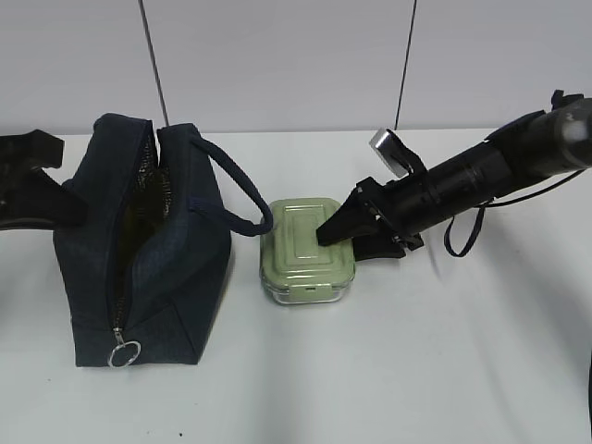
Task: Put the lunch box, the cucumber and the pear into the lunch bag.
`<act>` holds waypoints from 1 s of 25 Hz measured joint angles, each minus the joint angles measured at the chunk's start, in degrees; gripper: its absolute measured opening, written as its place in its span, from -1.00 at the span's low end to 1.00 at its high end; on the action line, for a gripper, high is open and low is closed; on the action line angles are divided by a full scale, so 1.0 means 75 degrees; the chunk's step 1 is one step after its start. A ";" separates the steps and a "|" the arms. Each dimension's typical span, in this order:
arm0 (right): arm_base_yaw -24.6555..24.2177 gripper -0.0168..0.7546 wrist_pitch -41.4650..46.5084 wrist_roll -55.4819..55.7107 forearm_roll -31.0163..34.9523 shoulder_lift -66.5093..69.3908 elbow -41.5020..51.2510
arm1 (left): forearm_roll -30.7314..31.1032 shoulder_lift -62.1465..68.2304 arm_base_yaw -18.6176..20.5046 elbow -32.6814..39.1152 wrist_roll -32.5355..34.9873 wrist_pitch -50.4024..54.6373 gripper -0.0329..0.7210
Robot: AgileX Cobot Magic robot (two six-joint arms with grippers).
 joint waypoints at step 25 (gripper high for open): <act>-0.0013 0.04 0.0161 0.0000 -0.0175 0.0077 -0.0390 | 0.0000 0.0000 0.0000 0.0000 0.0000 0.0000 -0.95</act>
